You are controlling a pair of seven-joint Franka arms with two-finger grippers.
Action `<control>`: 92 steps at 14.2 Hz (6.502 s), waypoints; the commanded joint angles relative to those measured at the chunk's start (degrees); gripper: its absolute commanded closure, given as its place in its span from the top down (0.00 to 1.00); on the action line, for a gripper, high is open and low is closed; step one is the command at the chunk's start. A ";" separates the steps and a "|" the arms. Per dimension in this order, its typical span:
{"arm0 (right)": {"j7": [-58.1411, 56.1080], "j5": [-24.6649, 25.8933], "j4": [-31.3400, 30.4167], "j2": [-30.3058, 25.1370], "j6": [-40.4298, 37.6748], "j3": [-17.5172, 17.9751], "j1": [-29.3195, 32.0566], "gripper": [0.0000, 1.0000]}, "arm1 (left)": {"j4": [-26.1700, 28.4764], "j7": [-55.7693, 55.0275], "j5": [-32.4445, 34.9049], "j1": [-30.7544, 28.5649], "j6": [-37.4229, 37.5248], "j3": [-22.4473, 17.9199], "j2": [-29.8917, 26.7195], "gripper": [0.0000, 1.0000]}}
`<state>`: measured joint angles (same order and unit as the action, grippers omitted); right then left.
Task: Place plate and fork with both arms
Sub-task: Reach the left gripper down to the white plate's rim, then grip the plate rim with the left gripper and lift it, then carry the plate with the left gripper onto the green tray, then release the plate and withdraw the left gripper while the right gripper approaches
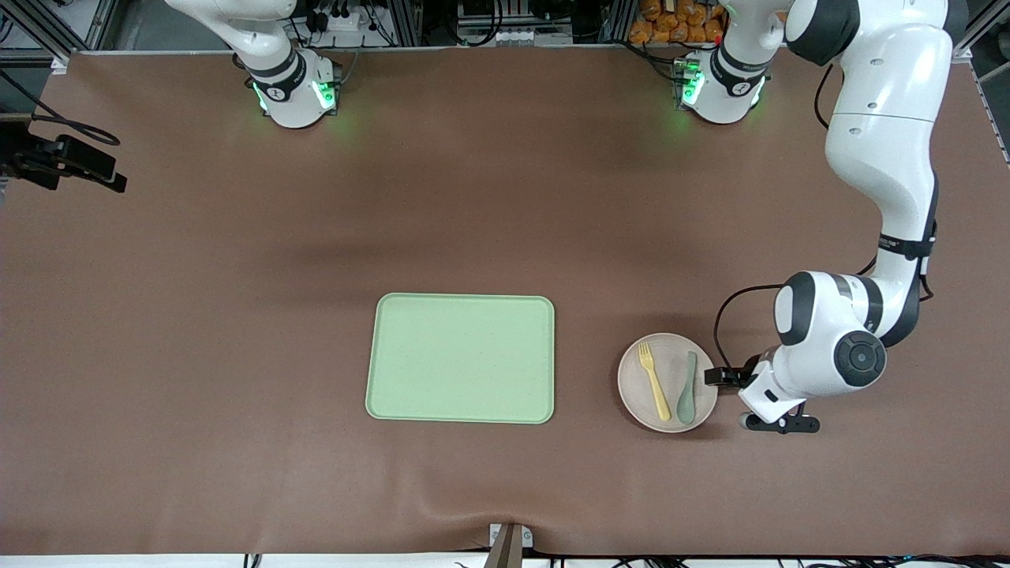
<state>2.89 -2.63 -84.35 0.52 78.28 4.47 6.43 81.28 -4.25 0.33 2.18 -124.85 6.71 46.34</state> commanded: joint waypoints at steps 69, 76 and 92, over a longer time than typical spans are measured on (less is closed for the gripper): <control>-0.43 2.28 -0.73 0.00 -0.24 0.37 1.65 1.00 | -4.90 -20.00 -18.52 20.22 -24.83 10.09 8.41 0.00; -0.16 2.28 -0.90 1.14 -0.15 0.37 1.13 1.00 | -5.61 -20.00 -18.52 23.13 -26.14 8.06 10.44 0.00; 0.36 2.19 0.42 5.35 5.98 0.72 -7.03 1.00 | -3.50 -20.88 -18.08 24.37 -27.39 5.86 4.56 1.00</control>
<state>2.90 -0.41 -84.84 3.32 81.61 5.29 1.50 75.64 -24.83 -17.47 27.29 -153.55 13.08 54.58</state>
